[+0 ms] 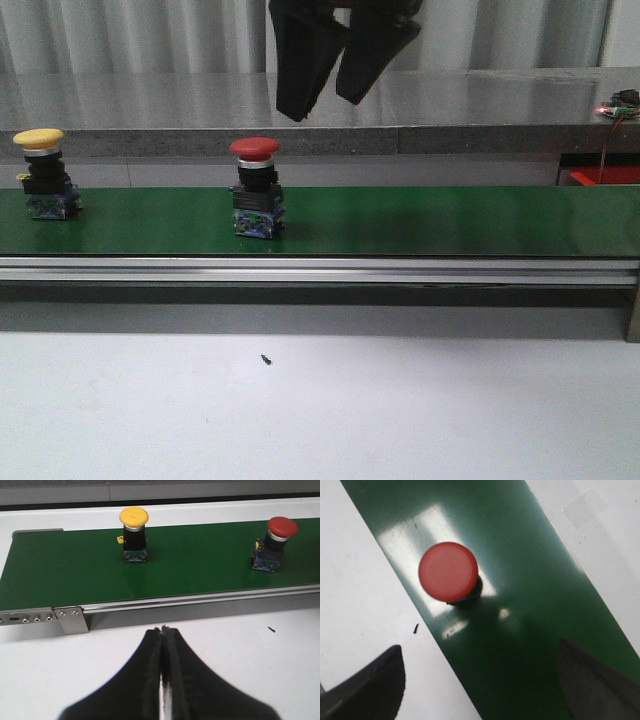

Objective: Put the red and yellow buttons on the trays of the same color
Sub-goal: 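Lower the right gripper onto the red button and grasp it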

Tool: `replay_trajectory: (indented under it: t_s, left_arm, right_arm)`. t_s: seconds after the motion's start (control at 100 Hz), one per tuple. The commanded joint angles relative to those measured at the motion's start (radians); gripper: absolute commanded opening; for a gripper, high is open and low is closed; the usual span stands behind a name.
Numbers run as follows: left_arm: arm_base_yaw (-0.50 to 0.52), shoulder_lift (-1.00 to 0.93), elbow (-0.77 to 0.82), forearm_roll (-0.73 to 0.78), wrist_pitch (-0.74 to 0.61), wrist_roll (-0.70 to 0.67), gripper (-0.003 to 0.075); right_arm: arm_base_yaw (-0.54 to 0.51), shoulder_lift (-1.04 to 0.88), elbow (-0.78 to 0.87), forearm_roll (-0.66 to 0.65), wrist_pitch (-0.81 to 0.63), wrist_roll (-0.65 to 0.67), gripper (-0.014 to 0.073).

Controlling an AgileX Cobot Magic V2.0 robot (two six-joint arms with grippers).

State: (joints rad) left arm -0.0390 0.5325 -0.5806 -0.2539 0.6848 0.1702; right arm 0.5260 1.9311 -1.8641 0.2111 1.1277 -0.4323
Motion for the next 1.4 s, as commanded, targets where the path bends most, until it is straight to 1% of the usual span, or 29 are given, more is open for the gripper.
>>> replay_trajectory:
  t_s: [0.0,0.43,0.57,0.91,0.98,1.03,1.15,1.22,1.29,1.39]
  left_arm:
    - [-0.007,0.003,-0.027,-0.014,-0.064,-0.001,-0.002]
    - [-0.007,0.003,-0.027,-0.014,-0.064,-0.001,-0.002]
    - [-0.007,0.003,-0.027,-0.014,-0.064,-0.001,-0.002]
    - [-0.007,0.003,-0.027,-0.014,-0.064,-0.001,-0.002]
    - [-0.007,0.003,-0.027,-0.014,-0.064,-0.001,-0.0019]
    - [-0.007,0.003,-0.027,-0.014,-0.064,-0.001,-0.002]
    - [-0.007,0.003,-0.027,-0.014,-0.064,-0.001,-0.002]
    - [-0.007,0.003,-0.027,-0.014,-0.064,-0.001,-0.002]
    - [-0.007,0.003,-0.027,-0.014,-0.064,-0.001,-0.002]
    - [-0.007,0.003,-0.027,-0.014,-0.064,-0.001,-0.002]
  right_arm:
    - [-0.002,-0.023,-0.032,0.02,-0.047,-0.02,0.0612]
    - [-0.001,0.07,-0.032,0.043,-0.06,-0.046,0.0612]
    - [-0.001,0.082,-0.032,0.062,-0.09,-0.051,0.0612]
    - [-0.001,0.105,-0.032,0.067,-0.101,-0.057,0.0608]
    - [-0.001,0.105,-0.032,0.067,-0.113,-0.057,0.0563]
    - [-0.001,0.105,-0.032,0.067,-0.114,-0.057,0.0508]
    - [-0.002,0.105,-0.032,0.067,-0.108,-0.057,0.0344]
    - [-0.002,0.105,-0.032,0.067,-0.104,-0.057,0.0278]
    - [-0.002,0.105,-0.032,0.067,-0.101,-0.057,0.0246]
    - [-0.004,0.103,-0.032,0.066,-0.101,-0.057,0.0244]
